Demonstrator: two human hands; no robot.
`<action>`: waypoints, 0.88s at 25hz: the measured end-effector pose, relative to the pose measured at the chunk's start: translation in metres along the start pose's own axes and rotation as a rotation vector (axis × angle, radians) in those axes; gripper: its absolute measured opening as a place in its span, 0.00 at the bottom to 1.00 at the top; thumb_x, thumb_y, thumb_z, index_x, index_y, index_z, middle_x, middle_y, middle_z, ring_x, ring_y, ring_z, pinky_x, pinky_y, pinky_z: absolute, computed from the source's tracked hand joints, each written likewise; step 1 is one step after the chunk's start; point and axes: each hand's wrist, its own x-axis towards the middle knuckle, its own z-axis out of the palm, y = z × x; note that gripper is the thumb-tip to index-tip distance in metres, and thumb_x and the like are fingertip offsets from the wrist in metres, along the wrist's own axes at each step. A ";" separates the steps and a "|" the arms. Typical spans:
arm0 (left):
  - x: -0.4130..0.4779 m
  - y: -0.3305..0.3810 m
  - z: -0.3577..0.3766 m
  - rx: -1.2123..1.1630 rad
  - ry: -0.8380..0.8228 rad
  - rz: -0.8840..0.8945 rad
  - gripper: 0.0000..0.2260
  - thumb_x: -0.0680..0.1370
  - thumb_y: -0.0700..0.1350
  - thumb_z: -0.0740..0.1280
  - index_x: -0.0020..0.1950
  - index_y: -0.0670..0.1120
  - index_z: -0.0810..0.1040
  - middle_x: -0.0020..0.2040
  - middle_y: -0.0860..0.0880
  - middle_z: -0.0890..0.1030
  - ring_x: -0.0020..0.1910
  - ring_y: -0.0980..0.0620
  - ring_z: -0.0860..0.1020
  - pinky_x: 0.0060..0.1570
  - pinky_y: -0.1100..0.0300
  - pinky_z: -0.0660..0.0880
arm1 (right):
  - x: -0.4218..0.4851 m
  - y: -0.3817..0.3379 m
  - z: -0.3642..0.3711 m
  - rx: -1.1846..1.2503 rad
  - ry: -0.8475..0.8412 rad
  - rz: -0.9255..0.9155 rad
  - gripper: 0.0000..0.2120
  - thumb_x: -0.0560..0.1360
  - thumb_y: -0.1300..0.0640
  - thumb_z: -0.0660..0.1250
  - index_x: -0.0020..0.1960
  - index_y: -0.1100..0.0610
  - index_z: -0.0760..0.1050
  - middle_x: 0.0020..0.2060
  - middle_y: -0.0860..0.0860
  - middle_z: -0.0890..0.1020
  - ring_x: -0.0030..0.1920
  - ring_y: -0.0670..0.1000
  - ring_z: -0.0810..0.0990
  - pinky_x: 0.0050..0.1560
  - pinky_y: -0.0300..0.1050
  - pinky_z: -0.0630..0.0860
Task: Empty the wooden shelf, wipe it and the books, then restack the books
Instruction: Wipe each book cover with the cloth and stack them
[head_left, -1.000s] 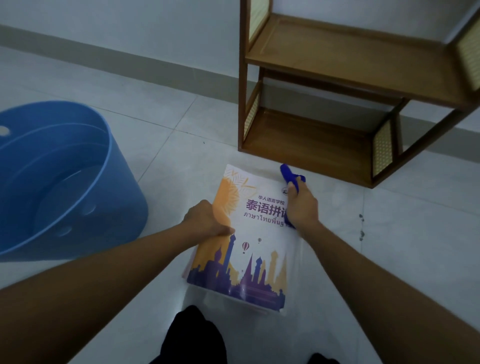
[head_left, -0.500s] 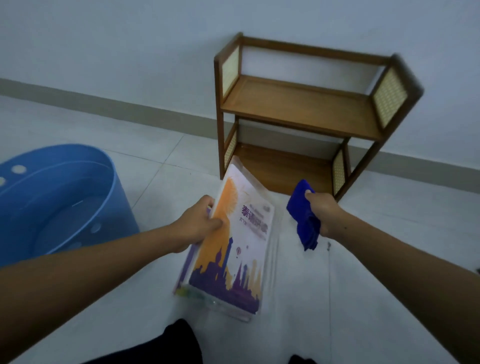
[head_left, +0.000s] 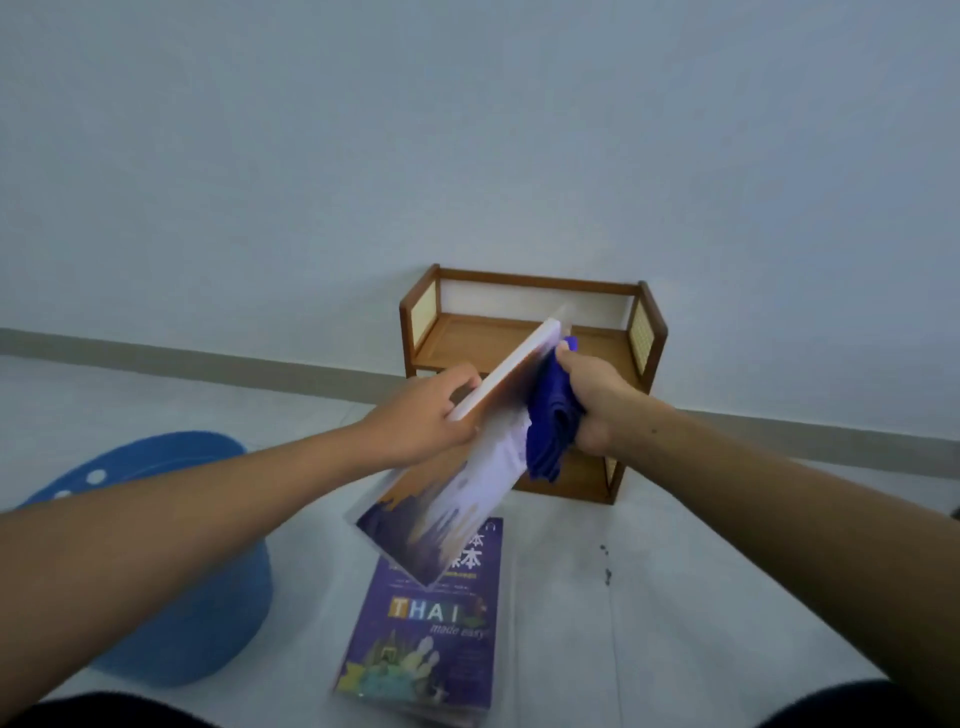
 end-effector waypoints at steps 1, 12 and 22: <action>-0.002 0.011 -0.001 0.032 0.021 0.039 0.08 0.75 0.45 0.68 0.51 0.49 0.70 0.30 0.51 0.77 0.23 0.61 0.73 0.27 0.64 0.67 | -0.003 -0.006 0.002 0.033 -0.046 0.014 0.29 0.74 0.39 0.65 0.63 0.61 0.68 0.57 0.58 0.78 0.56 0.61 0.78 0.56 0.61 0.75; 0.001 0.030 0.012 -0.026 -0.228 -0.014 0.21 0.78 0.52 0.66 0.67 0.54 0.63 0.69 0.50 0.73 0.58 0.51 0.77 0.41 0.60 0.79 | -0.024 -0.026 -0.004 -0.142 0.240 -0.260 0.11 0.74 0.67 0.65 0.52 0.58 0.67 0.46 0.57 0.75 0.47 0.56 0.77 0.51 0.54 0.78; 0.001 -0.017 -0.010 -0.357 0.162 -0.439 0.30 0.79 0.61 0.57 0.75 0.46 0.57 0.72 0.46 0.66 0.68 0.47 0.68 0.61 0.54 0.65 | -0.048 -0.040 -0.024 -0.124 -0.021 -0.459 0.15 0.72 0.63 0.71 0.57 0.57 0.73 0.48 0.57 0.82 0.45 0.57 0.83 0.42 0.52 0.82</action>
